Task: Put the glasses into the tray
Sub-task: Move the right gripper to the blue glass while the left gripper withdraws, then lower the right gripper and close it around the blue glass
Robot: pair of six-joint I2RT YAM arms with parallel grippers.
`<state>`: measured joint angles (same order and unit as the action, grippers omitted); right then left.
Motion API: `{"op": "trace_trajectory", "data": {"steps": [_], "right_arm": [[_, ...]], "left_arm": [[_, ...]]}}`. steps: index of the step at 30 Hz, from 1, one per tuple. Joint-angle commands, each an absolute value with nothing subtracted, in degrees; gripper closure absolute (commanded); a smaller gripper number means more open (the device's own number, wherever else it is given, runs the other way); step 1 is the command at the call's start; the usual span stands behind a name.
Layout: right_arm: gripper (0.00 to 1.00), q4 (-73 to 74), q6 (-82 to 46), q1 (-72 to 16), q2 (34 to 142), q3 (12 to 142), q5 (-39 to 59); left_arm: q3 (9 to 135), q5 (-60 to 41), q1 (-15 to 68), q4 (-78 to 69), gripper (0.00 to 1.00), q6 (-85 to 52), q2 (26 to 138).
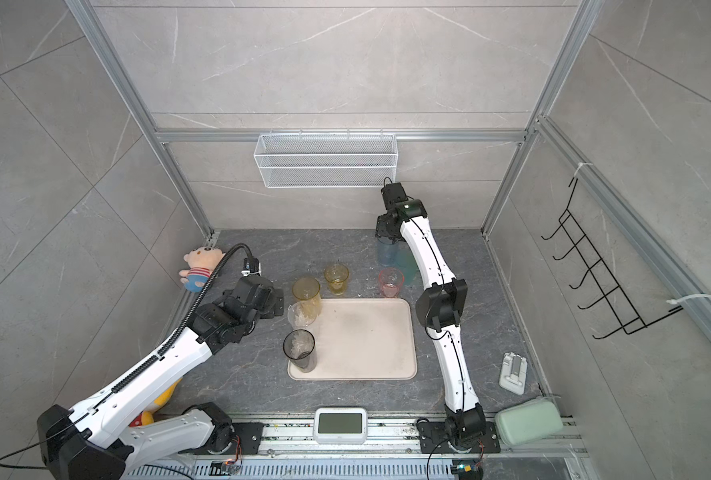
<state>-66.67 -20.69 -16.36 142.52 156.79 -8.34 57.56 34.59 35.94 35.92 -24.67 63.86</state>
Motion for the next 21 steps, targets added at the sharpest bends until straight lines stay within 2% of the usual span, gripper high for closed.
{"op": "trace_trajectory", "data": {"steps": [1,5,10,17,21], "right_arm": [[0.3,-67.96,-19.43,-16.11,144.32,158.61,-10.84],[0.33,-67.76,-19.25,-15.61,144.8,158.71,-10.92],[0.43,-67.28,-19.2,-15.16,145.63,158.72,-9.93],[0.46,-66.82,-19.16,-14.35,146.87,159.25,-9.29],[0.53,-66.49,-19.16,-13.97,148.38,159.56,-7.71]], "left_arm": [[58.74,33.5,35.63,34.68,0.0,-26.63,64.05],[58.77,33.14,35.67,35.1,0.0,-27.41,64.16],[58.62,33.14,35.67,35.35,0.0,-27.67,63.95],[58.91,32.88,35.68,35.2,0.0,-27.81,64.16],[58.78,32.01,35.64,34.98,0.0,-28.06,64.78]]}}
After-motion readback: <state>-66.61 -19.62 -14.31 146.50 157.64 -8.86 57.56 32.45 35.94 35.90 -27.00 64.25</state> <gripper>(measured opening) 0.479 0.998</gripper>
